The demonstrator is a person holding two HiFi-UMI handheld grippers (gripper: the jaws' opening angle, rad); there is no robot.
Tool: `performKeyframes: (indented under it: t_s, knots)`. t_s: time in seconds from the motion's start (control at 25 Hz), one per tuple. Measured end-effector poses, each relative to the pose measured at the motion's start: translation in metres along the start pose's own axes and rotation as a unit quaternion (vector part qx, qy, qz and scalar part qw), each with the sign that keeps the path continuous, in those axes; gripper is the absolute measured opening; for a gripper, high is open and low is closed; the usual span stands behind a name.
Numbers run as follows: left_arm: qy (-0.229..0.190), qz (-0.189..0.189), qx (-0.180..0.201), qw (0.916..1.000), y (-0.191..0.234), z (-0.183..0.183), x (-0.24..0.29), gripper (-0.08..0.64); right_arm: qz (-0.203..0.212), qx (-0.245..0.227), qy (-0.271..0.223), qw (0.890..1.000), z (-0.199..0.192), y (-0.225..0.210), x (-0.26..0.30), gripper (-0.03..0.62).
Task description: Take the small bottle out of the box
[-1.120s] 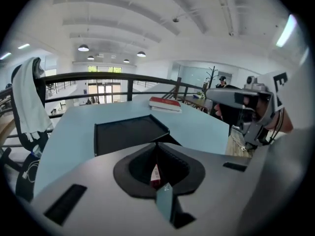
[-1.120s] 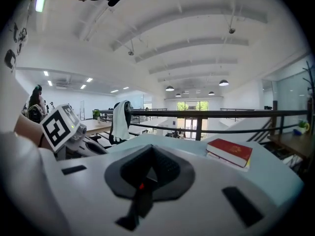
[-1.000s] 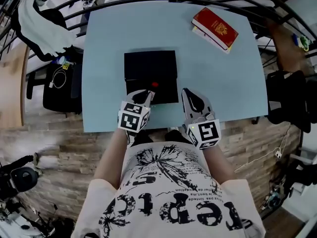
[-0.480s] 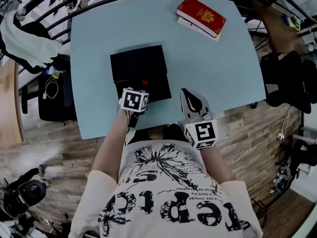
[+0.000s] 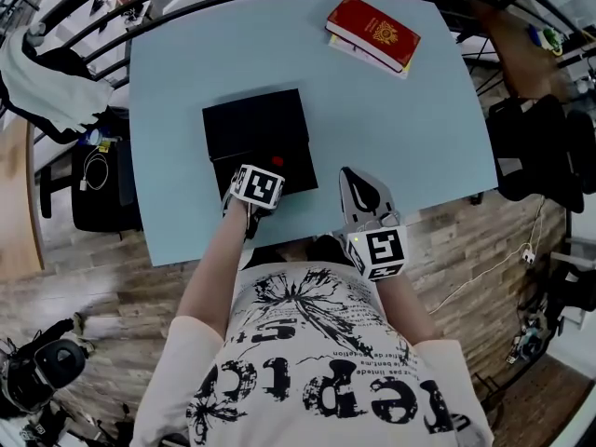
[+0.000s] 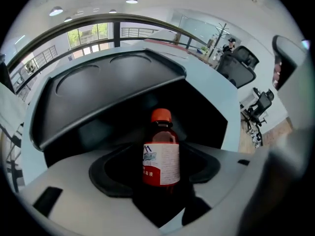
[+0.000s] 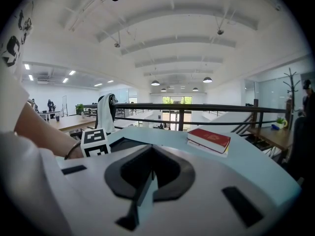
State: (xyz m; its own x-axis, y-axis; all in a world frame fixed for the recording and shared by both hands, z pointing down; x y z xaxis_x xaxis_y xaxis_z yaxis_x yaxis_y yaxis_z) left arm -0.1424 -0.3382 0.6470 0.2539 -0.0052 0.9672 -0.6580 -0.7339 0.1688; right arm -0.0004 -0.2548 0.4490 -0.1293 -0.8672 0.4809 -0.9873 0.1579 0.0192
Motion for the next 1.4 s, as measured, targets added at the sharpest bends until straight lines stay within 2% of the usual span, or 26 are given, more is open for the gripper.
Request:
performKeyframes:
  t_s: [0.08,0.12,0.2,0.56,0.88,1.0,1.12,1.2,1.28,1.4]
  knots:
    - [-0.003,0.028,0.007,0.9996,0.003,0.000,0.000,0.271,0.001,-0.001,0.000,1.000,0.000,-0.001,0.000,0.008]
    - [-0.004,0.040,0.011,0.9991,0.005,-0.001,0.000,0.240,0.002,-0.001,0.000,1.000,0.000,-0.002,0.000,0.008]
    - [-0.006,0.049,0.016,0.9987,0.006,-0.001,0.000,0.233,0.003,-0.003,0.000,1.000,0.000,-0.003,-0.001,0.008]
    - [-0.015,0.037,0.017,0.9991,0.003,-0.003,-0.006,0.232,0.008,-0.011,-0.004,1.000,0.003,-0.006,-0.004,0.008]
    - [-0.068,0.029,0.016,0.9971,-0.004,-0.006,-0.047,0.232,0.017,-0.023,-0.011,1.000,0.011,-0.004,-0.006,0.008]
    - [-0.112,0.022,0.005,0.9934,-0.009,-0.001,-0.074,0.232,0.012,-0.024,-0.021,0.999,0.015,-0.003,-0.007,0.008]
    - [-0.173,0.031,0.003,0.9844,-0.012,0.010,-0.109,0.232,0.016,-0.019,-0.031,0.999,0.021,-0.001,-0.007,0.008]
    - [-0.222,0.045,0.008,0.9740,-0.015,0.018,-0.134,0.232,0.024,-0.020,-0.037,0.999,0.026,0.002,-0.006,0.008]
    - [-0.277,0.054,0.008,0.9594,-0.018,0.025,-0.162,0.233,0.032,-0.025,-0.044,0.998,0.031,0.005,-0.006,0.008]
    - [-0.364,0.062,0.006,0.9291,-0.024,0.030,-0.204,0.232,0.042,-0.032,-0.056,0.997,0.041,0.010,-0.005,0.008]
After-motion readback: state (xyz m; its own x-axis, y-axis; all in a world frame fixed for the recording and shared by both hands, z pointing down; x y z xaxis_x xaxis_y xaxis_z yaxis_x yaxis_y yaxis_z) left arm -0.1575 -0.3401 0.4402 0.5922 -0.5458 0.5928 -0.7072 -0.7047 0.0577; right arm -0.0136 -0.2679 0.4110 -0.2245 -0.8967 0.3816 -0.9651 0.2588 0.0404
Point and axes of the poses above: the fingertips, and each gripper's own axes: x forward along the fingers, y to its left, z out of its top, the point moved 3 cm from there along -x, backward along the fingers, and after that the axes turned 10 degrees about y, right-handed, at the moved point
